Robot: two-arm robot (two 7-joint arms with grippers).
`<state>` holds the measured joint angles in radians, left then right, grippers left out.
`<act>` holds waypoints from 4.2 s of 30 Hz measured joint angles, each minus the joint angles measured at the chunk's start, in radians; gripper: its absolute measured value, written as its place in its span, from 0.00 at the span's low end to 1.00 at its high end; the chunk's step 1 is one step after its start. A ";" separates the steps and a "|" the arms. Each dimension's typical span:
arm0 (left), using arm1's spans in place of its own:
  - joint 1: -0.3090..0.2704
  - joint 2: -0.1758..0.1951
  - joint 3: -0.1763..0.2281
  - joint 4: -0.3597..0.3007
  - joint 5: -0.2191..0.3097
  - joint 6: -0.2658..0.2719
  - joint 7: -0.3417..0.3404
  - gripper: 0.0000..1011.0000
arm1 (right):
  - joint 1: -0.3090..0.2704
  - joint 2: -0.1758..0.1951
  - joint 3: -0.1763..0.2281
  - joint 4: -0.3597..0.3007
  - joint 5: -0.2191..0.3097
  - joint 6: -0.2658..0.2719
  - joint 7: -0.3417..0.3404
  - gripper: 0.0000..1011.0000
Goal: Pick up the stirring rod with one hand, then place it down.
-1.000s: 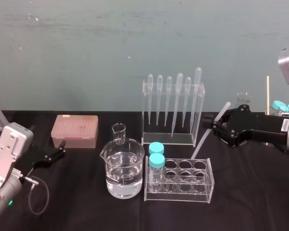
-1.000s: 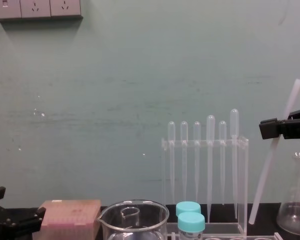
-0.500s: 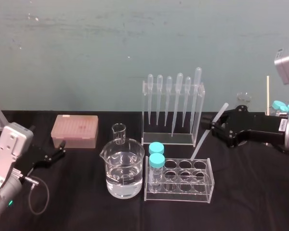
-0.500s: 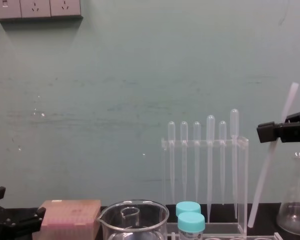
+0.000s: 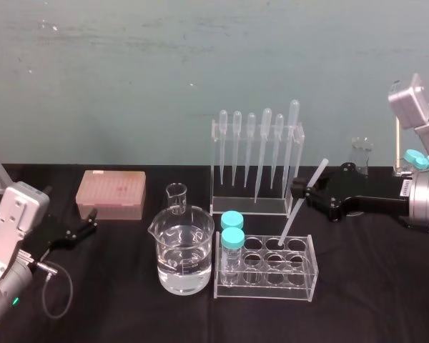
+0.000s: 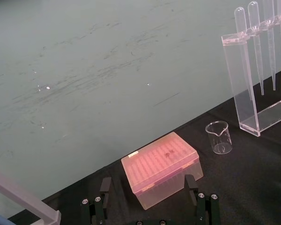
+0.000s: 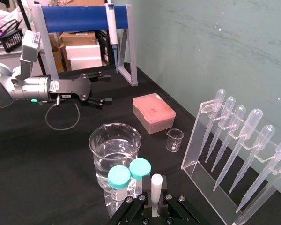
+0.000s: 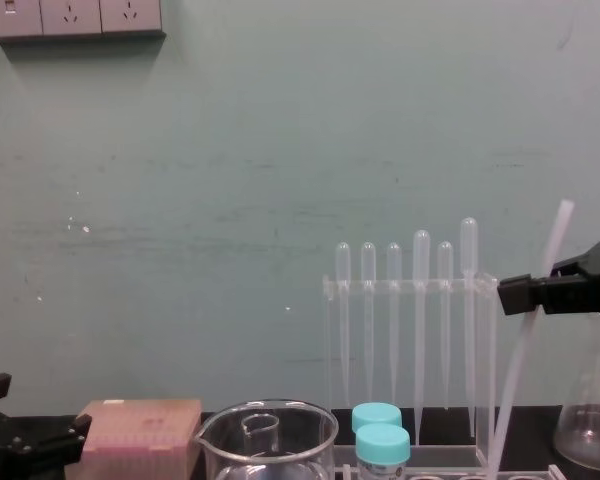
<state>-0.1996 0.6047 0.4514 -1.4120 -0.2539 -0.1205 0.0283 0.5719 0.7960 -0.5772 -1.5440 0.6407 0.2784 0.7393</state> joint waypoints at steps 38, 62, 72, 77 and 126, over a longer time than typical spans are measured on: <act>0.000 0.000 0.000 0.000 0.000 0.000 0.000 0.99 | 0.114 -0.072 -0.116 0.141 -0.062 0.037 0.084 0.08; 0.000 0.000 0.000 0.000 0.000 0.000 0.000 0.99 | 0.150 -0.102 -0.161 0.198 -0.095 0.044 0.113 0.08; 0.000 0.000 0.000 0.000 0.000 0.000 0.000 0.99 | 0.150 -0.101 -0.180 0.199 -0.129 0.041 0.109 0.08; 0.000 0.000 0.000 0.000 0.000 0.000 0.000 0.99 | 0.149 -0.101 -0.180 0.198 -0.128 0.040 0.109 0.08; 0.000 0.000 0.000 0.000 0.000 0.000 0.000 0.99 | 0.139 -0.063 -0.181 0.169 -0.124 0.050 0.140 0.99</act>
<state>-0.1995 0.6047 0.4514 -1.4120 -0.2540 -0.1205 0.0283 0.7107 0.7333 -0.7580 -1.3747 0.5168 0.3288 0.8790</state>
